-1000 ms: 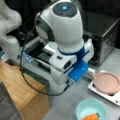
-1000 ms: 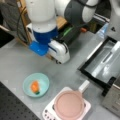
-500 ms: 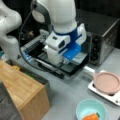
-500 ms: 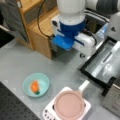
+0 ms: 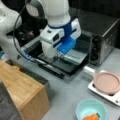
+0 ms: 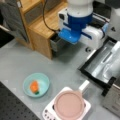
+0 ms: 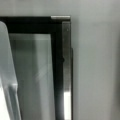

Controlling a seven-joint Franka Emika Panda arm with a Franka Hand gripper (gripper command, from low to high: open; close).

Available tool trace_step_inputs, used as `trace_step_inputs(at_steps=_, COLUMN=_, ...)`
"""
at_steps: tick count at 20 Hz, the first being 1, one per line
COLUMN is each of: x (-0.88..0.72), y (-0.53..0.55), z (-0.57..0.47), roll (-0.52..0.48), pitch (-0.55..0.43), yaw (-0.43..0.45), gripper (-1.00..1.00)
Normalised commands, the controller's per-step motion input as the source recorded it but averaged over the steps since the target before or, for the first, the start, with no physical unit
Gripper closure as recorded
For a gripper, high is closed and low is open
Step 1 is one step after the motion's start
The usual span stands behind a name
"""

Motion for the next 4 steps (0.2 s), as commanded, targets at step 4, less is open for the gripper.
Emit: trace_step_inputs(at_steps=4, x=-0.15, y=-0.02, z=-0.04, roll=-0.146, pitch=-0.079, yaw=0.186, gripper=-1.00)
